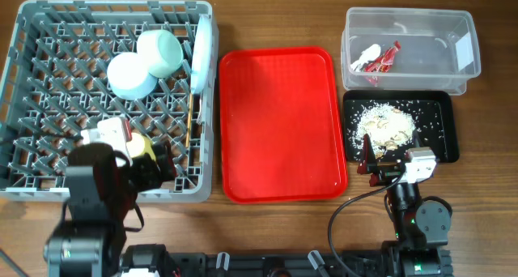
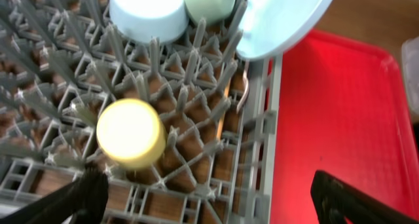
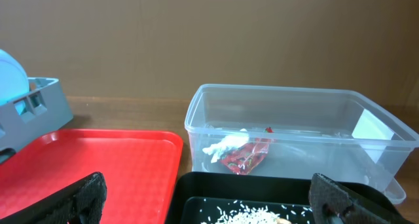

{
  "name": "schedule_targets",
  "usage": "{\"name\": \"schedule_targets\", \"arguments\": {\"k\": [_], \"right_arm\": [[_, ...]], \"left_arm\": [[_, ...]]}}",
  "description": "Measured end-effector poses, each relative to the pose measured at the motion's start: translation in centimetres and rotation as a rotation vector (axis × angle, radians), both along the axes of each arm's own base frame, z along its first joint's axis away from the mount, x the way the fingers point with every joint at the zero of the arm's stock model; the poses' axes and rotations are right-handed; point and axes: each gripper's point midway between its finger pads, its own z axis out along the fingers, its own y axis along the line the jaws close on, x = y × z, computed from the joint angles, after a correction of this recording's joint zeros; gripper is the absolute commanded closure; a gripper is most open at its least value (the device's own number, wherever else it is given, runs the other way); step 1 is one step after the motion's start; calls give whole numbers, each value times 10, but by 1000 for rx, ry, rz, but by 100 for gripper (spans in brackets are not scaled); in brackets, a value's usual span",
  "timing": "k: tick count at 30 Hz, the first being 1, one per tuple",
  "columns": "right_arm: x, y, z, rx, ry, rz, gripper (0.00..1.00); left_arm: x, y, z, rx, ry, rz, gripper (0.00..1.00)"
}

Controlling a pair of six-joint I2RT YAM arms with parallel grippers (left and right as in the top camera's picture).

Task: Sort waste into correct bins and load items into the dishwasher rack

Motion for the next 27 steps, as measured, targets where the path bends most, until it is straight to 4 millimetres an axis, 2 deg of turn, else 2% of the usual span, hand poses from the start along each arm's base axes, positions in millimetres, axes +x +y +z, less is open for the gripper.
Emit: {"name": "schedule_targets", "arguments": {"k": [4, 6, 7, 13, 16, 27], "right_arm": [[0, 1, 0, 0, -1, 5, 0], [0, 1, 0, 0, -1, 7, 0], [0, 1, 0, 0, -1, 7, 0], [0, 1, 0, 0, 0, 7, 0], [0, 1, 0, 0, -1, 7, 0], [0, 1, 0, 0, 0, 7, 0]], "left_arm": [[1, -2, 1, -4, -258, -10, 0], [3, -3, -13, -8, -345, -14, 0], [6, -3, -29, -12, -402, -15, 0], [26, -5, -26, -19, -737, -22, 0], [29, -6, -52, -10, -684, -32, 0], [29, -8, -53, -2, -684, -50, 0]]}}
